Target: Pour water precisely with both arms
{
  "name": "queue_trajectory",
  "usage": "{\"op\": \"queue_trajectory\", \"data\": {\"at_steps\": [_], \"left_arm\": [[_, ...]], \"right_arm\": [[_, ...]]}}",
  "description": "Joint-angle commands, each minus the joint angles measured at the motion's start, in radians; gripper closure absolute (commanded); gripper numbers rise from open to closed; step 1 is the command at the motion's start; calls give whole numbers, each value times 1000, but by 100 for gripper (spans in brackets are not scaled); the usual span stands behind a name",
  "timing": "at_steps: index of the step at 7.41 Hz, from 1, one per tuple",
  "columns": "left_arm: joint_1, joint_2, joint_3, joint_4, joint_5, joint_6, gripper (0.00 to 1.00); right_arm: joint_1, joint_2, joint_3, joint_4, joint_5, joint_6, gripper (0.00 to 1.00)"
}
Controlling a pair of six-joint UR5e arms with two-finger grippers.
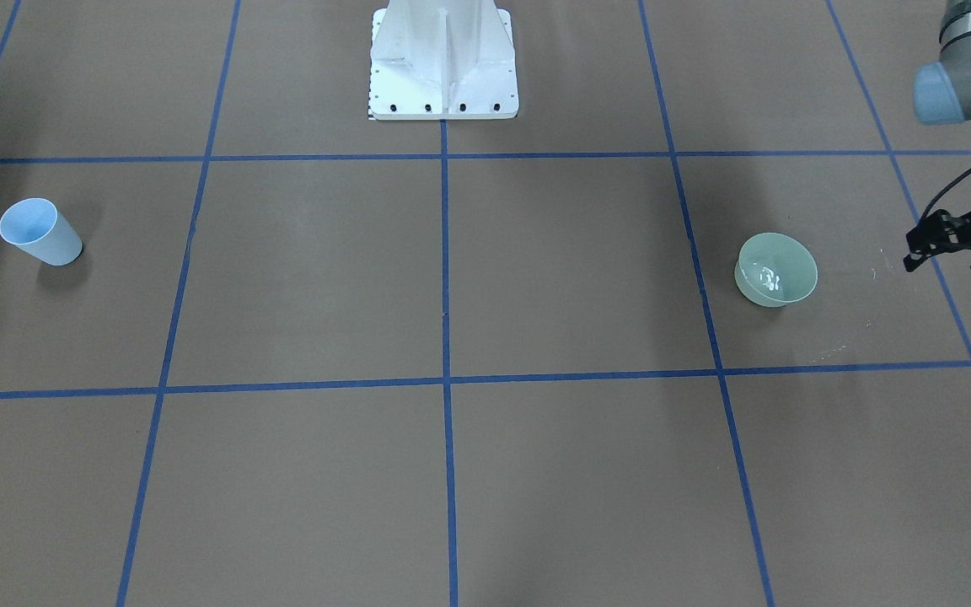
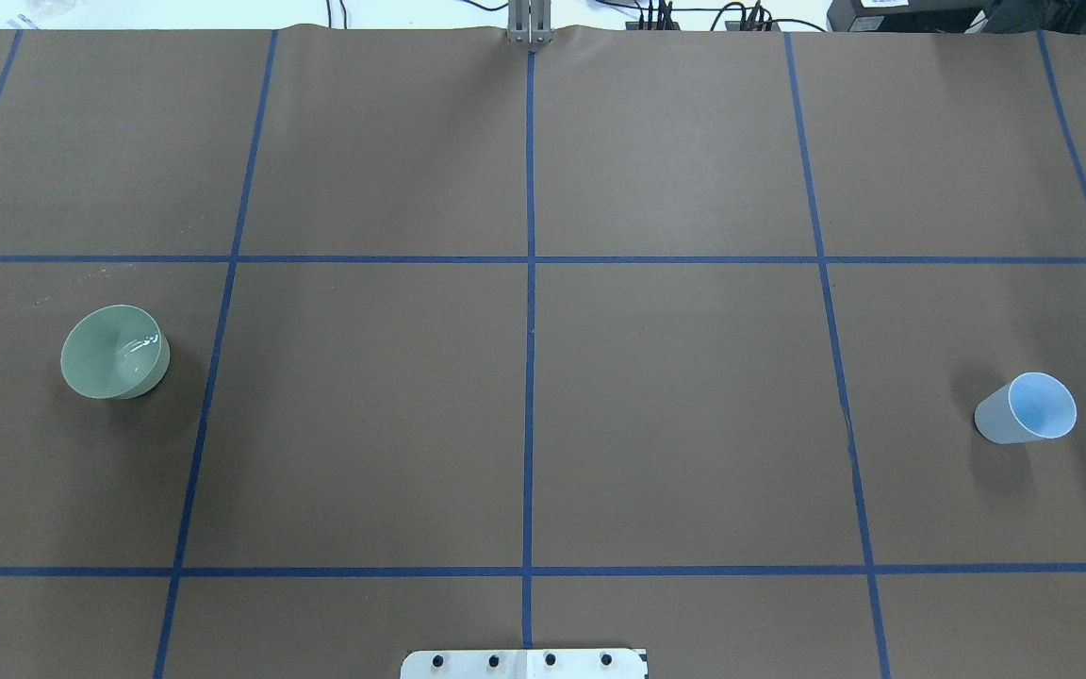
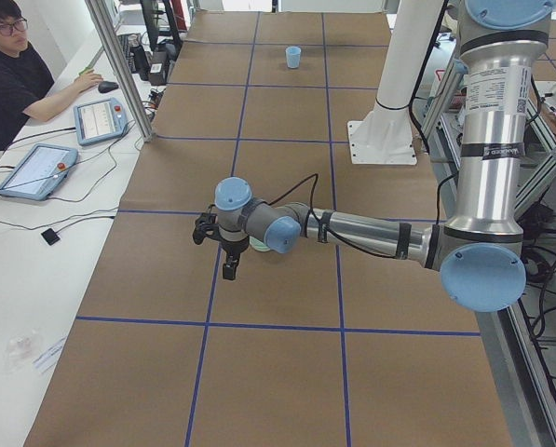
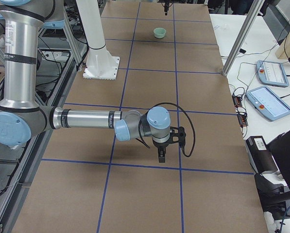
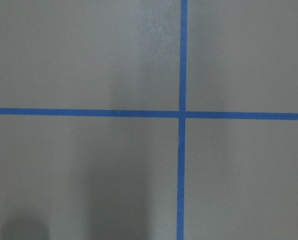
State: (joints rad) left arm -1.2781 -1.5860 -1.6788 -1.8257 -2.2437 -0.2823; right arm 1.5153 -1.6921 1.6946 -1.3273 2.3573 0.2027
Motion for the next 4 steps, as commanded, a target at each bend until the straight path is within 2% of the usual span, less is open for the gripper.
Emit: {"op": "queue_trajectory", "data": {"at_steps": [1, 2, 4], "left_arm": [[-154, -37, 1, 169, 13, 263, 0], [-174, -40, 4, 174, 33, 288, 0], [-179, -26, 51, 161, 24, 174, 0]], "right_arm": [[0, -1, -10, -6, 13, -3, 1], [5, -7, -12, -18, 16, -3, 1], [49, -27, -13, -20, 81, -3, 1]]}}
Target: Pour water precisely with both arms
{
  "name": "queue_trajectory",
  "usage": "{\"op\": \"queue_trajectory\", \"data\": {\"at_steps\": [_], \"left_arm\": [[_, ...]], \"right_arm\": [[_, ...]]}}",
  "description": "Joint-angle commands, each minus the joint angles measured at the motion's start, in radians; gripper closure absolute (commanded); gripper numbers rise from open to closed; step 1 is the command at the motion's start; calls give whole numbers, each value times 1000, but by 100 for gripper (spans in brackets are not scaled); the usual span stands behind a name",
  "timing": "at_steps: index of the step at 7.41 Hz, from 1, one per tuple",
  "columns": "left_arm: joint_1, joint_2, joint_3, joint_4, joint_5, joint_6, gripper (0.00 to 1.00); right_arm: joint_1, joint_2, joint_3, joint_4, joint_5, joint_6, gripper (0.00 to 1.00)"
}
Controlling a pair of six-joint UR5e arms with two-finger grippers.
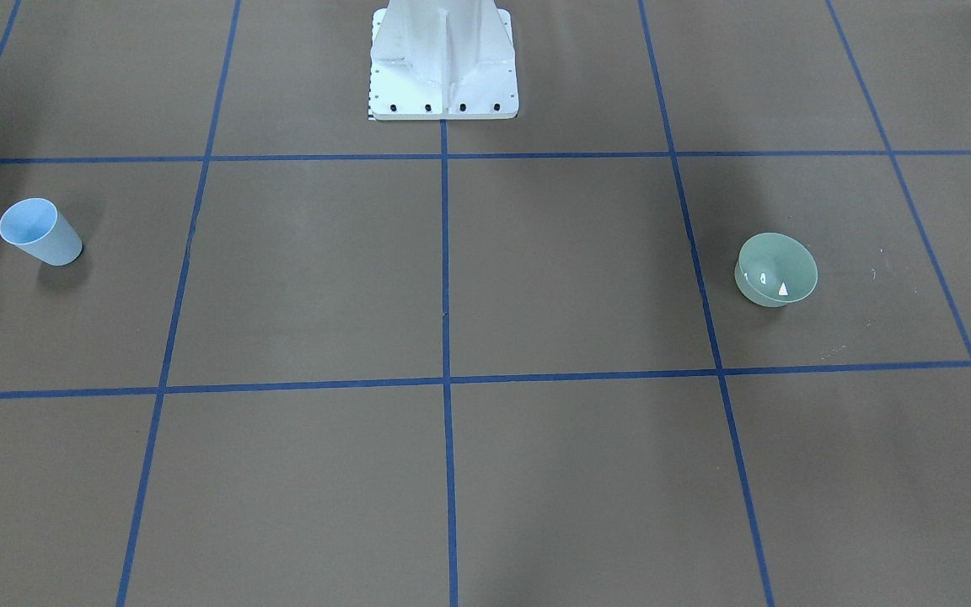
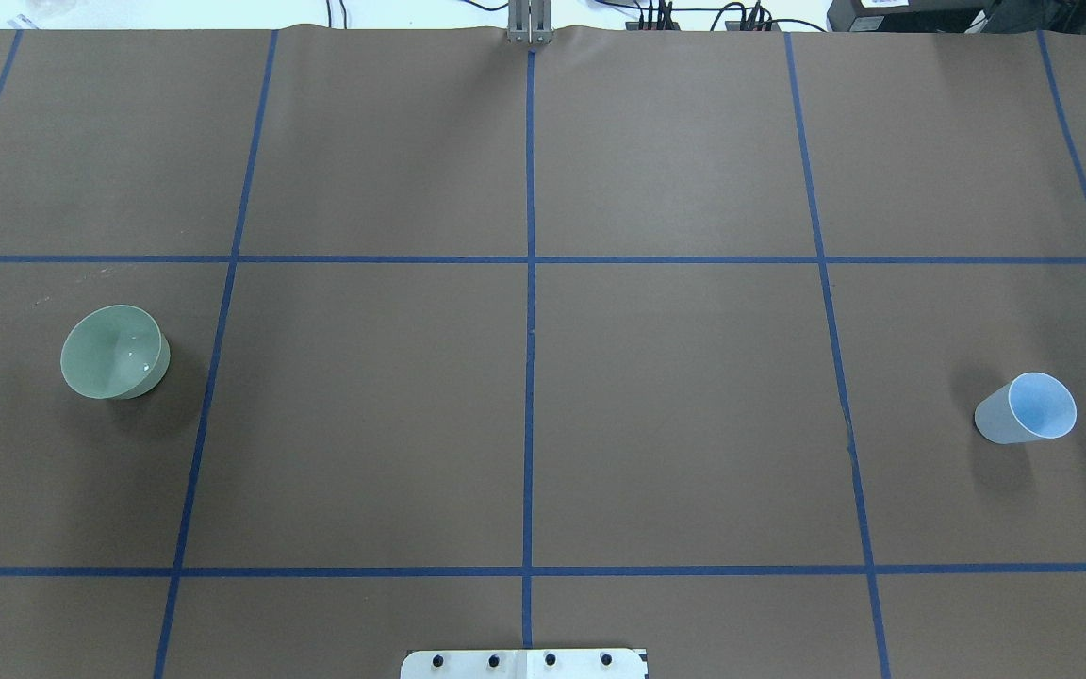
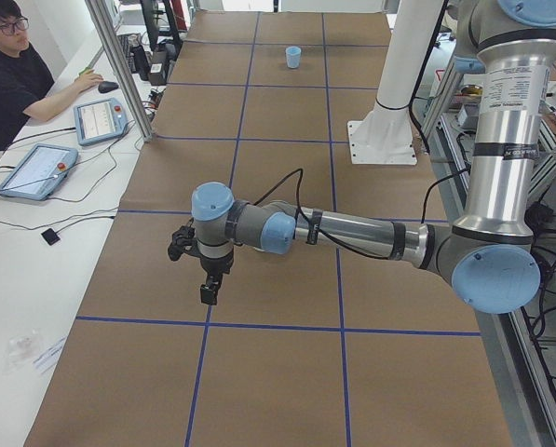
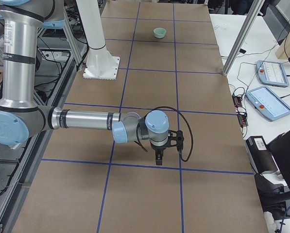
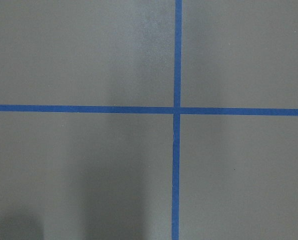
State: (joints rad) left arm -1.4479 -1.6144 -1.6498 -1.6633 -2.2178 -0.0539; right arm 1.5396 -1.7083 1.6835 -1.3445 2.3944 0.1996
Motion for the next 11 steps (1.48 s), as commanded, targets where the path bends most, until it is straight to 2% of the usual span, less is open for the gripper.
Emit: {"op": "queue_trajectory", "data": {"at_steps": [1, 3, 5, 8, 9, 11], "left_arm": [[-12, 2, 19, -4, 0, -57, 0], [-14, -25, 21, -12, 6, -46, 0], [-14, -15, 25, -47, 6, -44, 0], [-22, 30, 32, -42, 4, -46, 0], [-32, 36, 15, -35, -11, -46, 0], [-84, 30, -22, 50, -129, -44, 0]], "right_arm": [[46, -11, 7, -2, 49, 0, 1], [48, -14, 2, -2, 49, 0, 1], [36, -8, 43, -88, 48, 0, 1], [19, -11, 48, -108, 32, -52, 1], [20, -7, 48, -151, 32, -87, 1], [34, 7, 53, -255, 31, -161, 1]]}}
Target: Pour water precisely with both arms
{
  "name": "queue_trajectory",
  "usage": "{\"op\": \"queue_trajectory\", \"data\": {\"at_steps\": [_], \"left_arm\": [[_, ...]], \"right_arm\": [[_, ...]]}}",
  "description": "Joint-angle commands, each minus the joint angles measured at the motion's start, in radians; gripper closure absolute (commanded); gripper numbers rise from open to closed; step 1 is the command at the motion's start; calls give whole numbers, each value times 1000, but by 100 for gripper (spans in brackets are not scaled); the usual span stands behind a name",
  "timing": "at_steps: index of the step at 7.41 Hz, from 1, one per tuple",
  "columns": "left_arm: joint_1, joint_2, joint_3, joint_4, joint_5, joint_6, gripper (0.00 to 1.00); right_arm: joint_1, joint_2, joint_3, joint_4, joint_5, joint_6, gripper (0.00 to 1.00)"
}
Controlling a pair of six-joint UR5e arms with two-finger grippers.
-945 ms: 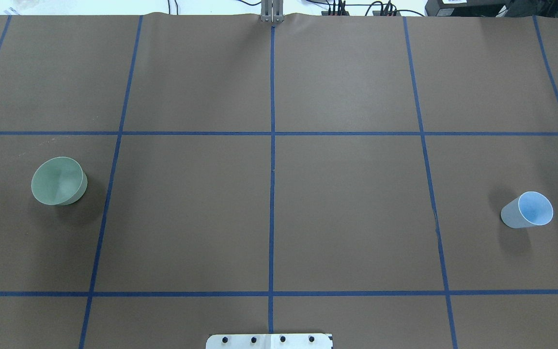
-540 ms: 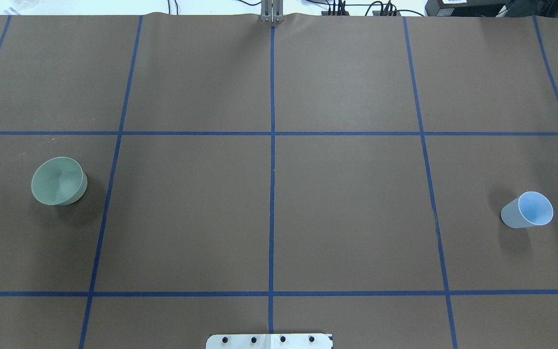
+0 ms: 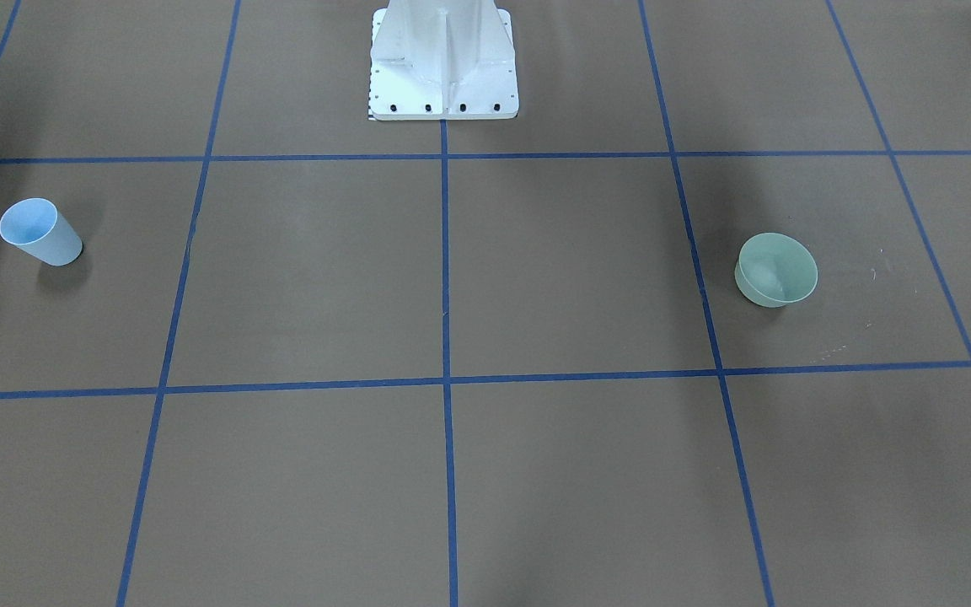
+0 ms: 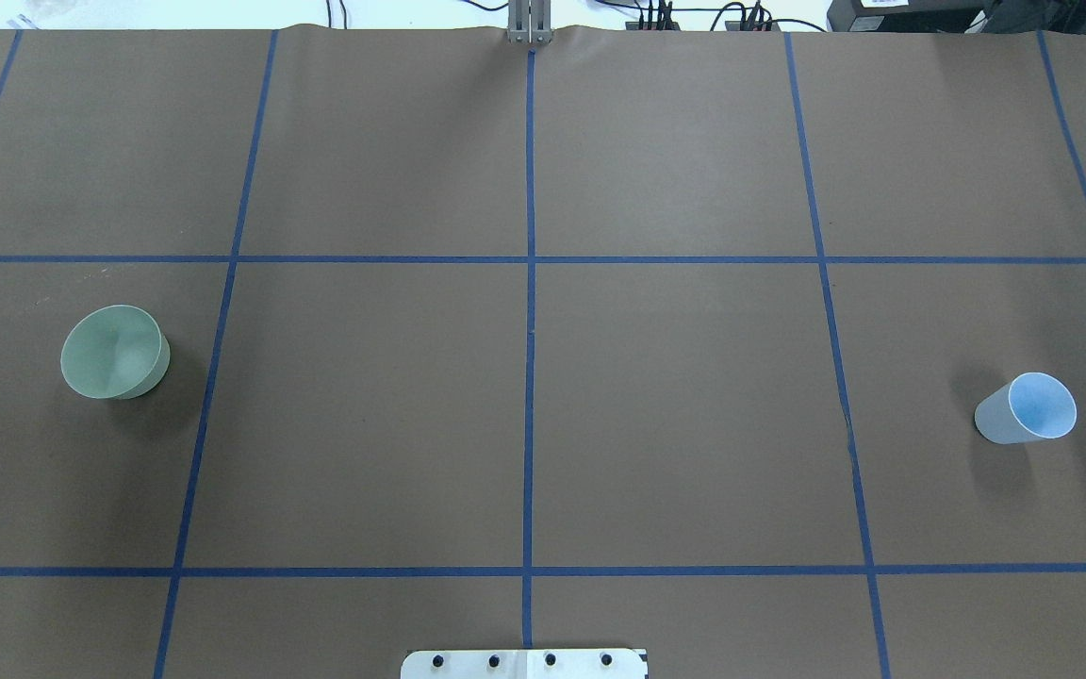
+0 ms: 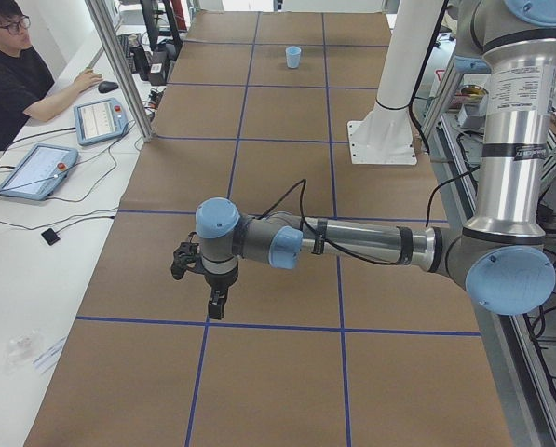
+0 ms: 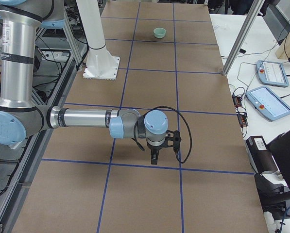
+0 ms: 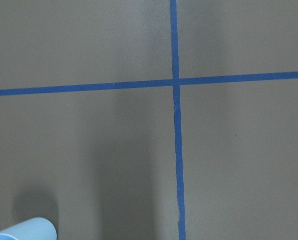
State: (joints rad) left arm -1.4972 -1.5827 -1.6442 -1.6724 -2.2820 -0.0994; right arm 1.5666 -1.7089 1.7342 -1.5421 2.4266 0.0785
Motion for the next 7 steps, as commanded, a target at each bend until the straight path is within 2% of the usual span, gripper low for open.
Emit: {"op": "queue_trajectory", "data": {"at_steps": [1, 2, 5, 7], "left_arm": [[-40, 7, -55, 100, -67, 65, 0], [-41, 30, -49, 121, -64, 98, 0], [-38, 32, -34, 121, -57, 96, 0], [-40, 30, -36, 121, -57, 96, 0]], "right_arm": [[21, 8, 4, -58, -21, -66, 1], [65, 5, 5, -59, -15, -100, 1], [87, -9, 7, -58, -14, -89, 1], [101, -29, 48, -58, -12, -89, 1]]}}
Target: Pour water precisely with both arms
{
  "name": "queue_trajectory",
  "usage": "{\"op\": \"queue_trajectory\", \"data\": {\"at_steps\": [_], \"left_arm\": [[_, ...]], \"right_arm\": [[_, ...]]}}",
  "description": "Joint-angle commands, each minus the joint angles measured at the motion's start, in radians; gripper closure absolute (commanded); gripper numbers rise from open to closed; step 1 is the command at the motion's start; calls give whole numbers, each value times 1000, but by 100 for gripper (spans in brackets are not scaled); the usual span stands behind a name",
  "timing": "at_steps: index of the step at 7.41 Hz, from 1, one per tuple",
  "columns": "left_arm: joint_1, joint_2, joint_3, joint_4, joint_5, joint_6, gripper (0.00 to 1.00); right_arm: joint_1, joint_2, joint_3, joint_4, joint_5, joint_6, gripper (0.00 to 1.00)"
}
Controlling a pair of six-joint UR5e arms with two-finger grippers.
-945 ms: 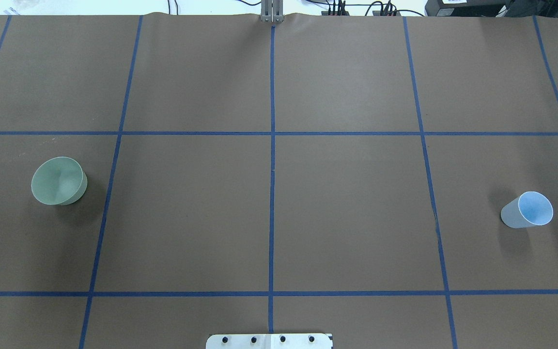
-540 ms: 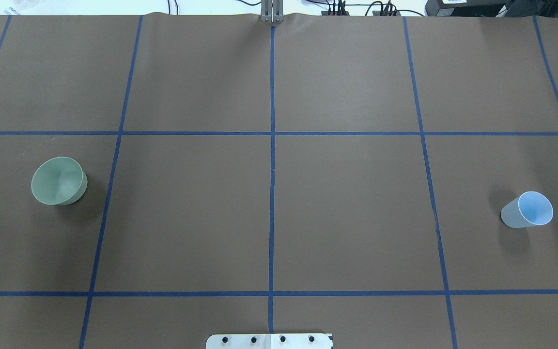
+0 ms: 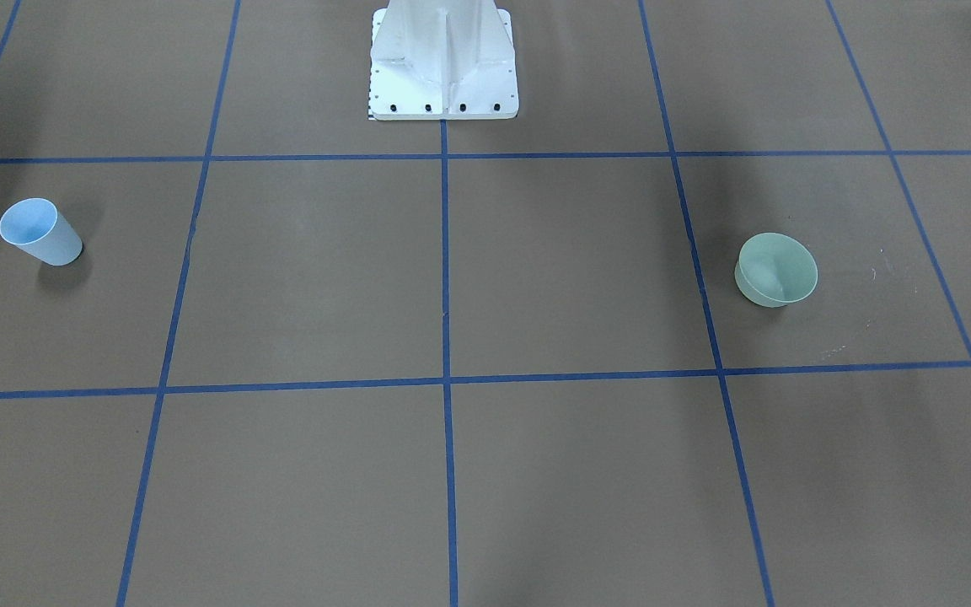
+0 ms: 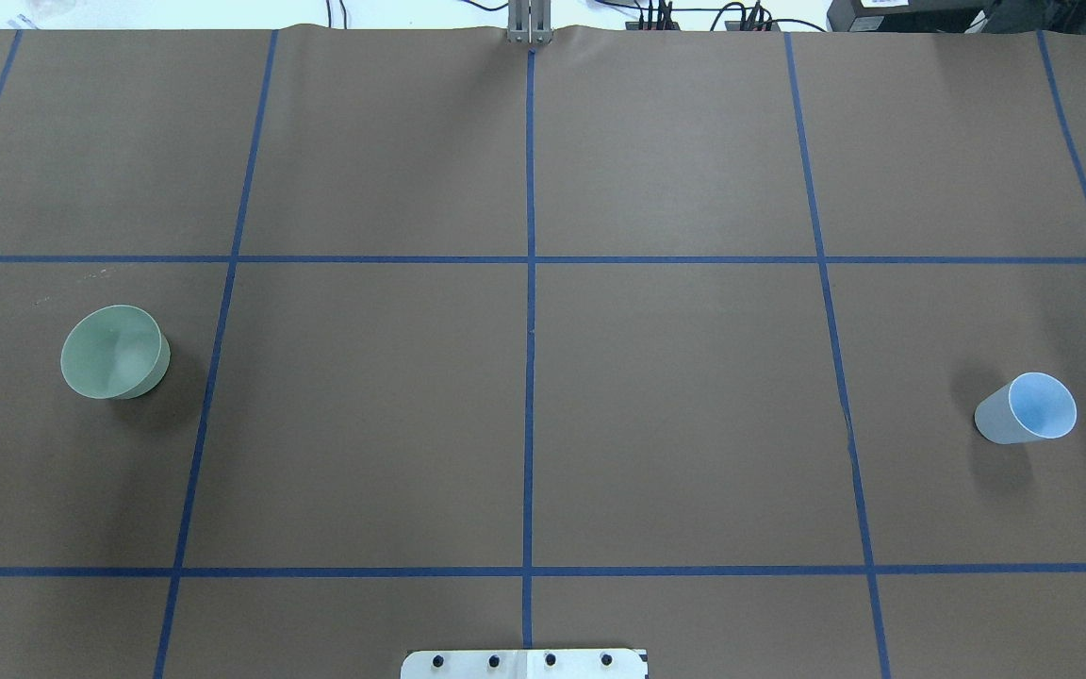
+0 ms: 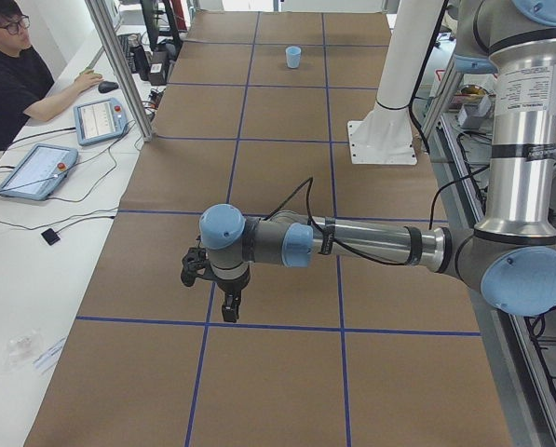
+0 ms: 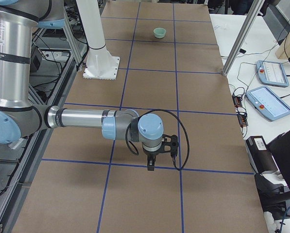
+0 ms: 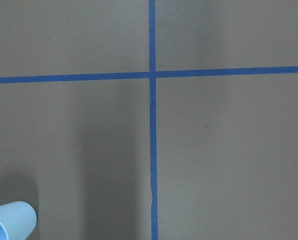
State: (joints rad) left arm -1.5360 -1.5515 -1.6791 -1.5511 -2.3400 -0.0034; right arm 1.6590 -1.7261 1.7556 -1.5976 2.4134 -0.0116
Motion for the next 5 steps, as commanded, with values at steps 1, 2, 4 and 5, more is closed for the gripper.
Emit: {"op": "queue_trajectory", "data": {"at_steps": [1, 2, 4, 5], "left_arm": [[-1, -4, -1, 0, 1, 0, 0], [-3, -5, 1, 0, 1, 2, 0], [-6, -7, 1, -1, 2, 2, 0], [-6, -12, -1, -1, 16, 2, 0]], "right_arm": [[8, -12, 27, -2, 3, 1, 1], [8, -10, 27, -1, 3, 1, 1], [12, -3, 22, -1, 3, 1, 1], [9, 9, 16, -1, 3, 1, 1]]}}
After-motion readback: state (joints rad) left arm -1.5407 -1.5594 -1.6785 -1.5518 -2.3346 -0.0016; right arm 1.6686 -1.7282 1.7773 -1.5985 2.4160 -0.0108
